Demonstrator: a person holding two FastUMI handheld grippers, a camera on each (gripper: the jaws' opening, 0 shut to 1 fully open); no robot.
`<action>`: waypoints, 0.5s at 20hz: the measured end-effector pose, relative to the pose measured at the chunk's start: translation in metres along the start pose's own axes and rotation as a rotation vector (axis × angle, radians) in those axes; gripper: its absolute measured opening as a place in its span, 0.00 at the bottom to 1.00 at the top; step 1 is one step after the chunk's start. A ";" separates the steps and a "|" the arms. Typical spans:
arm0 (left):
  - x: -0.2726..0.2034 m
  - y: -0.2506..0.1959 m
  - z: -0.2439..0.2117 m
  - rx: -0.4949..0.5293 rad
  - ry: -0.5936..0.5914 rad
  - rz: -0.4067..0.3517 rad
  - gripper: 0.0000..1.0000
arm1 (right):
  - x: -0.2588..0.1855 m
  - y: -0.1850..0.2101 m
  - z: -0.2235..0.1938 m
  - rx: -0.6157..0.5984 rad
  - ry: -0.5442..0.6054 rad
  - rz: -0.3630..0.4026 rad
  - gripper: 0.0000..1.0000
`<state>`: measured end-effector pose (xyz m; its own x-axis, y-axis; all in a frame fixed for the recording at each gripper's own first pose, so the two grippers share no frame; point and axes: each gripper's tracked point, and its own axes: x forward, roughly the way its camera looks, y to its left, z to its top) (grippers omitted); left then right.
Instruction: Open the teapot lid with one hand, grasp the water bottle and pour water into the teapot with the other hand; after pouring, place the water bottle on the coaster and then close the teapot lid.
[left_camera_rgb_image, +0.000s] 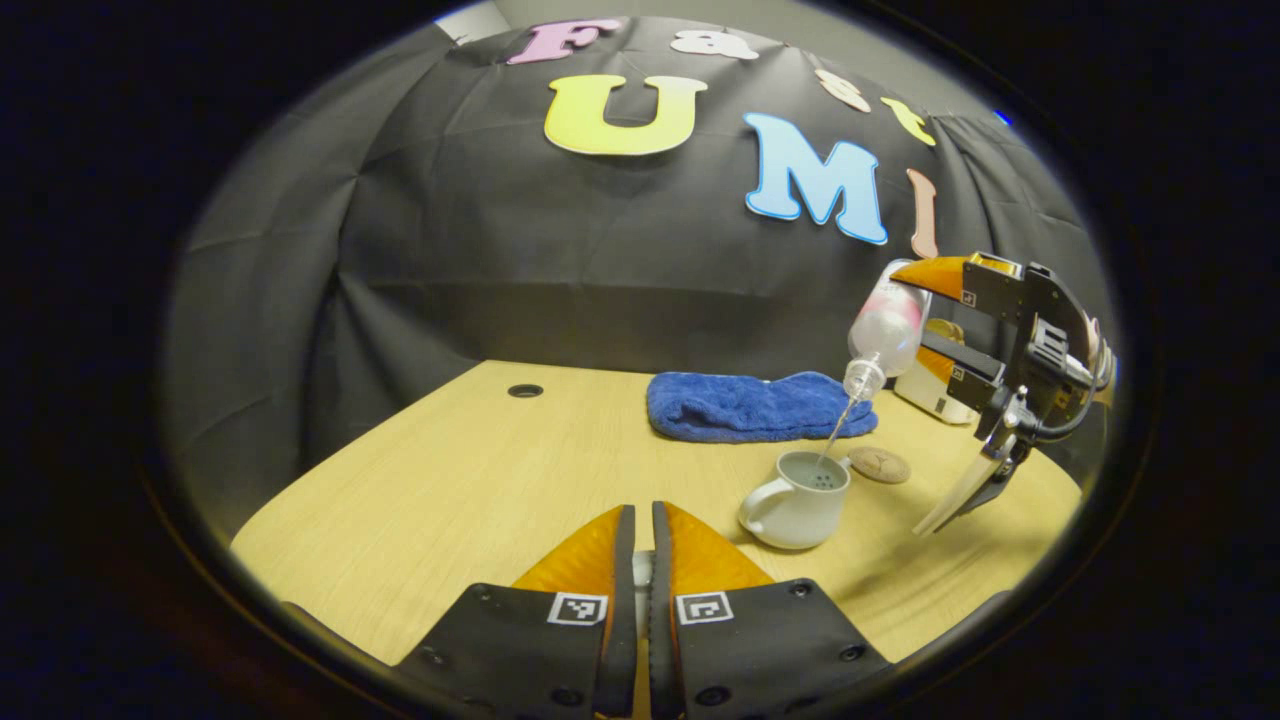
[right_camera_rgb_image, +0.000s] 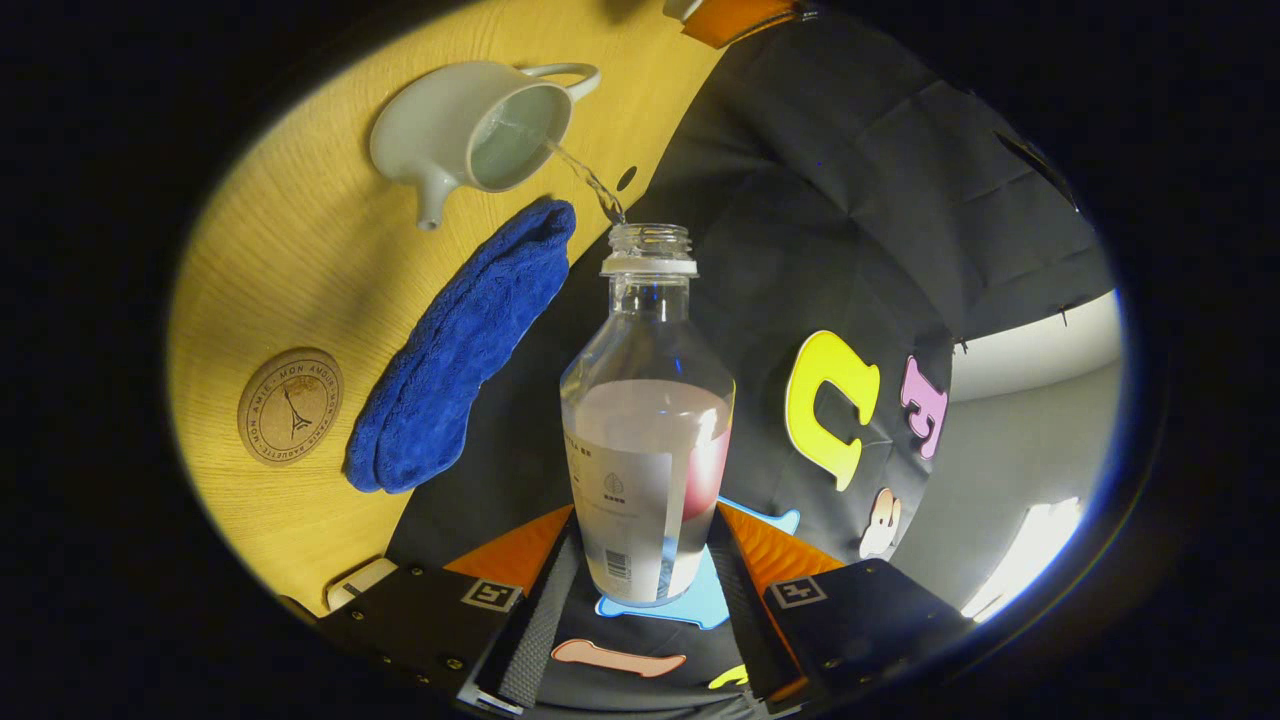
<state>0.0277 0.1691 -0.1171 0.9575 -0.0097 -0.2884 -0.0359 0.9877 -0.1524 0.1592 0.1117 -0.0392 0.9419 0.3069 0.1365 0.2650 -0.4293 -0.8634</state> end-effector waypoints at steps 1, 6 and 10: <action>0.000 0.000 0.000 0.001 0.001 -0.001 0.12 | -0.001 -0.002 0.000 -0.012 -0.004 -0.008 0.75; 0.002 0.000 -0.004 0.001 0.008 -0.002 0.12 | -0.003 -0.005 0.007 -0.086 -0.033 -0.052 0.75; 0.002 0.000 -0.005 0.001 0.014 -0.003 0.12 | -0.007 -0.006 0.017 -0.150 -0.059 -0.094 0.75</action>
<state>0.0284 0.1681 -0.1227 0.9536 -0.0150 -0.3007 -0.0326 0.9877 -0.1528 0.1477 0.1270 -0.0431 0.8989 0.3991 0.1808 0.3835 -0.5171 -0.7652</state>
